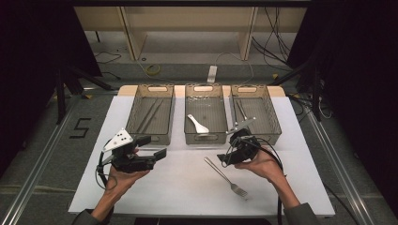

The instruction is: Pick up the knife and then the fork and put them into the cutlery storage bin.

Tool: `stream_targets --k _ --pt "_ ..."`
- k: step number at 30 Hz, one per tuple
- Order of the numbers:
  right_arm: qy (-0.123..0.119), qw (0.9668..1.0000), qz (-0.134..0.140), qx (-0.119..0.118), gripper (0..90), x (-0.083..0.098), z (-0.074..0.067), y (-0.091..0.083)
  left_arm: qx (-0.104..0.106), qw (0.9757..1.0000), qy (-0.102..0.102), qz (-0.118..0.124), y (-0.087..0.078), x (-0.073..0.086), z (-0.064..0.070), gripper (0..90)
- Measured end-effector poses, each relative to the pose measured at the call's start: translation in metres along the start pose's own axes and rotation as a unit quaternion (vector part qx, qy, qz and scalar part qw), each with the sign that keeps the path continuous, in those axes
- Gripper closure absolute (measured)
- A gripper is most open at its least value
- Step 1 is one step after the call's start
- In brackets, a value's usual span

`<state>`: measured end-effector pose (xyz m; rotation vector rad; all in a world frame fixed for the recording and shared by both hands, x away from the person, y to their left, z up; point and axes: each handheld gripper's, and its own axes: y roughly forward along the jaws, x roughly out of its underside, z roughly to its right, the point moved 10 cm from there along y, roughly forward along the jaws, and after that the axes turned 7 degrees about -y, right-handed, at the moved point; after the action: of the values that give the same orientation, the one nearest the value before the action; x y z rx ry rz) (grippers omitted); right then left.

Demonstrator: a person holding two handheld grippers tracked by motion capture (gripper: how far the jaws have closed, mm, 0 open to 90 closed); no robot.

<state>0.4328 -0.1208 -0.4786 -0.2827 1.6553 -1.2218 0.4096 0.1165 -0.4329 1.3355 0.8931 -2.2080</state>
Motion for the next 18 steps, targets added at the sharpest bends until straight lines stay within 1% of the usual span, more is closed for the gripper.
stream_targets --k 2,3,4,7,9,10,11,12,13,14,18 --pt "-0.004 1.0 0.0 0.001 28.5 0.0 -0.001 0.001 0.001 1.0 0.0 0.001 0.0 0.0 0.0 16.0" --pt "-0.002 1.0 -0.001 0.0 28.4 0.0 -0.002 0.002 0.001 1.0 0.0 0.001 0.0 0.0 0.0 15.9" --pt "-0.007 1.0 0.0 0.0 28.4 0.0 -0.002 0.002 0.001 1.0 0.0 0.0 0.0 0.0 0.0 15.9" --pt "-0.005 1.0 -0.004 -0.002 28.5 0.001 -0.004 0.003 0.001 1.0 0.0 0.001 0.0 0.0 0.0 16.0" --pt "-0.011 0.9999 -0.003 -0.004 28.5 0.001 -0.006 0.003 0.001 1.0 0.0 0.0 0.0 0.0 0.0 16.0" --pt "-0.01 0.9999 -0.007 -0.006 28.5 0.001 -0.007 0.003 0.001 1.0 0.001 0.0 0.0 0.0 0.0 16.0" --pt "-0.014 0.9999 -0.006 -0.007 28.5 0.001 -0.008 0.004 0.001 1.0 0.001 0.0 0.0 0.0 0.0 16.0" --pt "-0.011 0.9999 -0.01 -0.008 28.6 0.002 -0.01 0.004 0.001 1.0 0.0 0.0 0.0 0.0 0.001 16.0" --pt "-0.017 0.9997 -0.011 -0.011 28.8 0.002 -0.011 0.006 0.001 1.0 0.0 0.0 0.0 0.0 0.001 16.0" --pt "-0.017 0.9996 -0.016 -0.013 29.0 0.004 -0.012 0.006 0.001 1.0 0.001 0.0 0.0 0.0 0.0 16.0" --pt "-0.02 0.9994 -0.025 -0.014 29.8 0.006 -0.016 0.009 0.001 1.0 0.001 0.0 0.0 0.0 0.0 16.0"
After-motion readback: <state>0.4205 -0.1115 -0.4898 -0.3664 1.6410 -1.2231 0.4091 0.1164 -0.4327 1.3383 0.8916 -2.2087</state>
